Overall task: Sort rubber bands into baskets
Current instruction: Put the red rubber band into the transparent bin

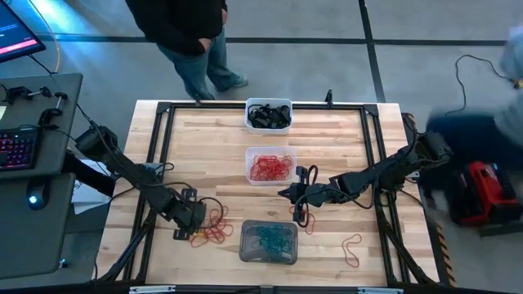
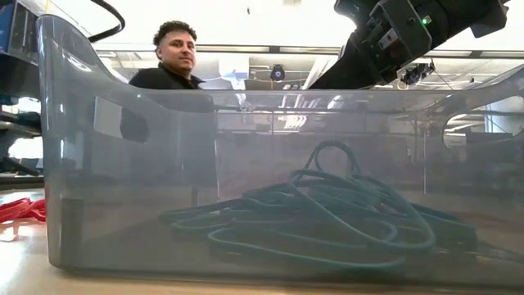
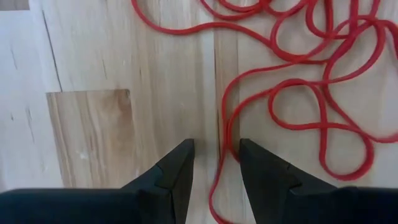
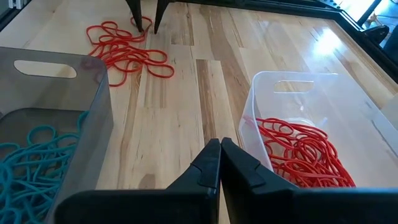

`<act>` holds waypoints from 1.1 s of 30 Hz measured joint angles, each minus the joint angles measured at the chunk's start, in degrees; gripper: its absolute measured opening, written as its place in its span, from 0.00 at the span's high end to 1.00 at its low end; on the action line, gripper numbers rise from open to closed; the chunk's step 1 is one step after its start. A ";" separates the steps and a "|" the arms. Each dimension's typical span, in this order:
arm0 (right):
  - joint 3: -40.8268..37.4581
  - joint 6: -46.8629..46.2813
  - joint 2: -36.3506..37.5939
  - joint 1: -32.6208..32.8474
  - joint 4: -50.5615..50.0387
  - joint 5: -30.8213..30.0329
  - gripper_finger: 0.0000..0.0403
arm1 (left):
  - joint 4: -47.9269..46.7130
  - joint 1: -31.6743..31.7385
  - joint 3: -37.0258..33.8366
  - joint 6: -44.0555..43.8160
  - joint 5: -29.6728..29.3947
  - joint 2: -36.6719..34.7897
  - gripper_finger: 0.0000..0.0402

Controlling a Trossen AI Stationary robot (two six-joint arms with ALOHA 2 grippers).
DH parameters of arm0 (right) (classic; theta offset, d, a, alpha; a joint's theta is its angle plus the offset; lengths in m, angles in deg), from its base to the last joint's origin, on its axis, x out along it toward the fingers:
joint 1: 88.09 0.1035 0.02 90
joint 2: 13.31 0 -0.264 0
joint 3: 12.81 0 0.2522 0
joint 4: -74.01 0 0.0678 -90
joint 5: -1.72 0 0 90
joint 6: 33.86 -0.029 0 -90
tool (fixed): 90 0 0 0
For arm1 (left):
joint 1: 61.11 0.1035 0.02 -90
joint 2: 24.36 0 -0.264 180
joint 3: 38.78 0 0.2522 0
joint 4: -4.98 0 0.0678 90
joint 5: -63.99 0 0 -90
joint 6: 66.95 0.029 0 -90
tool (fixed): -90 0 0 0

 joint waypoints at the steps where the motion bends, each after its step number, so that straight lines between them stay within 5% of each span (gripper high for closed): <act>1: 0.00 0.13 0.00 0.00 0.00 0.00 1.00 | 0.10 0.00 0.14 -0.13 -0.33 0.53 0.70; 7: 0.00 0.26 0.00 0.00 0.00 0.00 1.00 | 0.32 -0.04 0.26 -1.02 -0.79 1.85 0.73; 14: 0.00 -0.11 0.00 0.00 0.00 0.00 1.00 | 1.25 -0.46 0.27 0.27 -0.31 1.93 0.98; 33: 0.00 0.29 0.00 0.06 0.25 -0.02 1.00 | -17.31 4.60 15.48 3.46 -6.71 1.67 1.00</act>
